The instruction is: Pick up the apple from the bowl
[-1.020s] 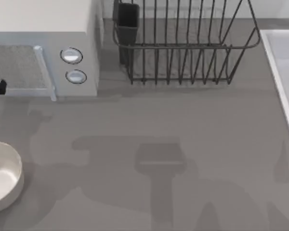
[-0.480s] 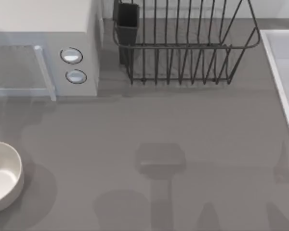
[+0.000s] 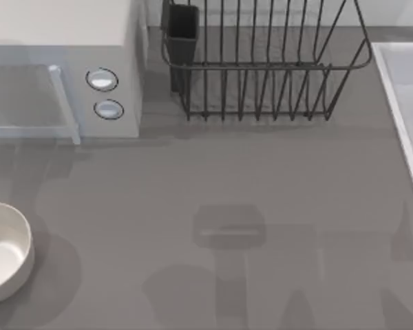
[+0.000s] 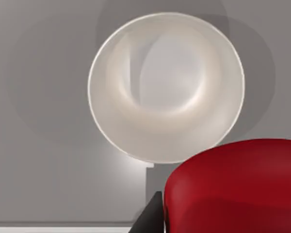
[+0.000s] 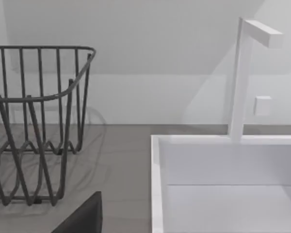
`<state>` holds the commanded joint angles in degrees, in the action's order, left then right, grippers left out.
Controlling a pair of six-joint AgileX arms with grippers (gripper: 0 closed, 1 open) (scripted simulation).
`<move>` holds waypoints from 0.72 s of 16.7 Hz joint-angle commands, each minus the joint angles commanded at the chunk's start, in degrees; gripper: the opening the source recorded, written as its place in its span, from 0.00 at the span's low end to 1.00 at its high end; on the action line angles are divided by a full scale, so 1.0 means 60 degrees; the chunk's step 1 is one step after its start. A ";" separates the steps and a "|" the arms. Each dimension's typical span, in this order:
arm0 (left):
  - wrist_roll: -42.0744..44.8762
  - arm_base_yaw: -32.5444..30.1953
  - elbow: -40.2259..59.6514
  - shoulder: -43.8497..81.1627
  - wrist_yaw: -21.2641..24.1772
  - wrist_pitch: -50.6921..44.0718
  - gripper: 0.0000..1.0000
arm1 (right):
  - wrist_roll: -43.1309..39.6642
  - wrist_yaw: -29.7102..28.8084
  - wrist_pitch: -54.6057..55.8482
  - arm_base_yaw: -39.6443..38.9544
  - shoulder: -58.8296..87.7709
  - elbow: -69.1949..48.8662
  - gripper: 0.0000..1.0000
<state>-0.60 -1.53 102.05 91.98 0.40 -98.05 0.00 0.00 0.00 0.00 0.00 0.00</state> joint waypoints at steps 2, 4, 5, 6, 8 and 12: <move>-0.0892 -0.0898 -0.0566 0.0032 -0.0010 0.0514 0.00 | 0.0000 0.0000 0.0000 0.0000 0.0000 0.0000 1.00; -0.2049 -0.2068 -0.1279 0.0047 -0.0023 0.1162 0.00 | 0.0000 0.0000 0.0000 0.0000 0.0000 0.0000 1.00; -0.2683 -0.2708 -0.1666 0.0052 -0.0030 0.1514 0.00 | 0.0000 0.0000 0.0000 0.0000 0.0000 0.0000 1.00; -0.3316 -0.3349 -0.2056 0.0056 -0.0037 0.1868 0.00 | 0.0000 0.0000 0.0000 0.0000 0.0000 0.0000 1.00; -0.4472 -0.4513 -0.2799 0.0053 -0.0050 0.2542 0.00 | 0.0000 0.0000 0.0000 0.0000 0.0000 0.0000 1.00; -0.5685 -0.5726 -0.3778 -0.0002 -0.0067 0.3438 0.00 | 0.0000 0.0000 0.0000 0.0000 0.0000 0.0000 1.00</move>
<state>-34.71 -35.89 79.38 91.97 0.01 -77.42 0.00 0.00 0.00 0.00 0.00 0.00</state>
